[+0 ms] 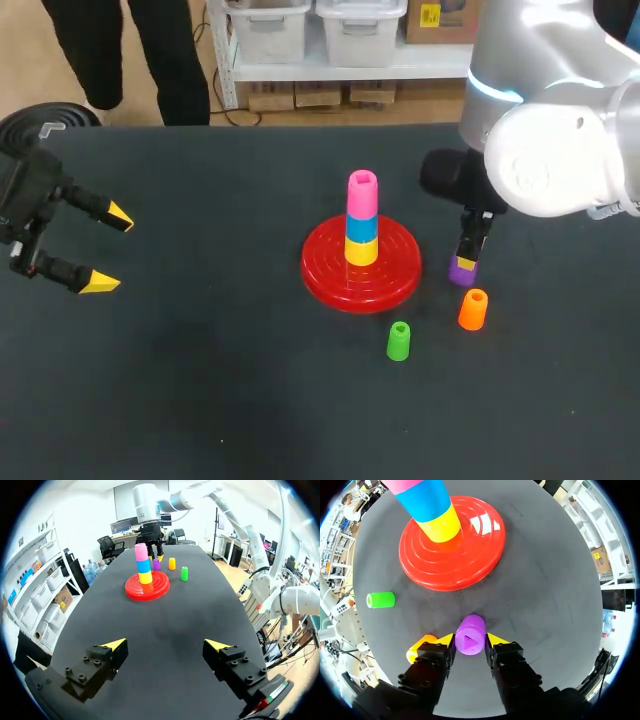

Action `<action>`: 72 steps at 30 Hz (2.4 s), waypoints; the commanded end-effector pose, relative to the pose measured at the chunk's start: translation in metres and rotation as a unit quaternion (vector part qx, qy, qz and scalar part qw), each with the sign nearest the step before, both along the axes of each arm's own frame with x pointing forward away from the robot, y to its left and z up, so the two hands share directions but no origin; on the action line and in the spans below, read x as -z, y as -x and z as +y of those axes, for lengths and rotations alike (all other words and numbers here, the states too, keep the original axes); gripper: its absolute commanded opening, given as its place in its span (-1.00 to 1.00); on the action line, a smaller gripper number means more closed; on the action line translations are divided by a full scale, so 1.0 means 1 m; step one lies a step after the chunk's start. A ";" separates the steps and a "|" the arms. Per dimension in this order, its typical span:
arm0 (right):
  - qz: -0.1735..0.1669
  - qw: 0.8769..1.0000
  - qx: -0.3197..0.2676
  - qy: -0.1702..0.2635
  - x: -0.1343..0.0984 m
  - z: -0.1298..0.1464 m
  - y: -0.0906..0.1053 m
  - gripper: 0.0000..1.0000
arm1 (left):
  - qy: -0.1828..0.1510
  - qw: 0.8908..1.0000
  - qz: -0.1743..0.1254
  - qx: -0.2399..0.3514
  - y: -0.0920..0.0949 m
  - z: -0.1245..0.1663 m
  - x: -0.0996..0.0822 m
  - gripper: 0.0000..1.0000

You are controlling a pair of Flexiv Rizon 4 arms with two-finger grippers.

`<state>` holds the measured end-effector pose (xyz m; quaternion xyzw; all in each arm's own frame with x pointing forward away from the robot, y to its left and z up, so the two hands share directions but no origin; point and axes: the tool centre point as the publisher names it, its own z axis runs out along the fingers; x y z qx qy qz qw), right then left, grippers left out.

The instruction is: Pick up and stack the cylinders on the red base in this order: pink,purple,orange,green

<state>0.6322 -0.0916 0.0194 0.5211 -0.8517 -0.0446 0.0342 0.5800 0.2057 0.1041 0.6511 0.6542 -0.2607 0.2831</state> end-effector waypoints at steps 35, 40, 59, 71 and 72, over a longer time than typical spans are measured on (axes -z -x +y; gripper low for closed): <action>-0.066 0.998 -0.010 0.002 -0.085 0.013 -0.011 -1.00 | 0.001 1.000 -0.002 0.000 0.000 0.001 0.001 1.00; -0.086 0.996 -0.022 -0.001 -0.123 0.024 -0.016 -1.00 | 0.001 1.000 -0.002 0.000 0.000 0.001 0.001 1.00; -0.103 0.989 -0.103 0.031 -0.193 0.101 -0.033 -1.00 | 0.001 1.000 -0.002 0.000 0.000 0.001 0.001 1.00; -0.094 0.987 -0.125 0.026 -0.187 0.121 -0.022 -1.00 | 0.001 1.000 -0.002 0.000 0.000 0.001 0.001 1.00; -0.093 0.987 -0.127 0.027 -0.186 0.122 -0.022 -1.00 | 0.001 1.000 -0.002 0.000 0.000 0.001 0.001 1.00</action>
